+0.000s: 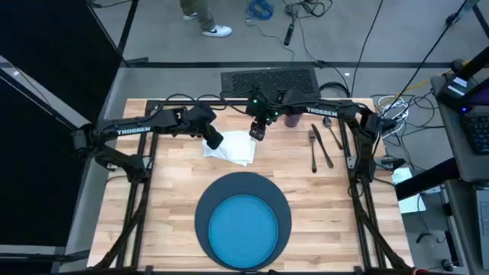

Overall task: Set table place
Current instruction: Fold the table napkin

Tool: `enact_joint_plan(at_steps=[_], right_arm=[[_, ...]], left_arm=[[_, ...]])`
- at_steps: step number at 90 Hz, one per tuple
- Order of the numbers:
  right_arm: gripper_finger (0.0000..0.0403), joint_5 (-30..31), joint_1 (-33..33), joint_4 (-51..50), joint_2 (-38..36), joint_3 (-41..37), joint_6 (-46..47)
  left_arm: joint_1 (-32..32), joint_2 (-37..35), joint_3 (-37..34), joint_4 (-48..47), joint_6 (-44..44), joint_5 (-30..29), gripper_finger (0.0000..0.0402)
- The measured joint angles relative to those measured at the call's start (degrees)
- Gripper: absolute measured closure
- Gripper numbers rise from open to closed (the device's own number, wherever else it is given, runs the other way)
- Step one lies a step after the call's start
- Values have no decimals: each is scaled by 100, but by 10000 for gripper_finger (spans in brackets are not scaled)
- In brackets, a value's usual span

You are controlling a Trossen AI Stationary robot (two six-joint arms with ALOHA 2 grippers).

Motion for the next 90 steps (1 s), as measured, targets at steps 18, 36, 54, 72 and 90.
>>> enact_joint_plan(at_steps=[18, 36, 54, 72, 90], right_arm=[[200, 0, -28, 53, 0, 0, -52], [200, -334, -42, -17, -5, -32, -94], [200, -1290, -26, 1021, -11, -819, -47], [206, -1763, -47, 2825, -9, -1951, 835], [218, -1287, 7, 3964, -9, -2578, 1537]], left_arm=[[4, 0, 0, 124, 373, -640, 300], [121, -35, 2, -519, 530, -1618, 290], [-190, -211, -642, -856, 429, -1334, 290], [-568, -1128, -1713, -65, -132, -1338, 290], [-814, -2166, -2446, 864, -568, -1338, 290]])
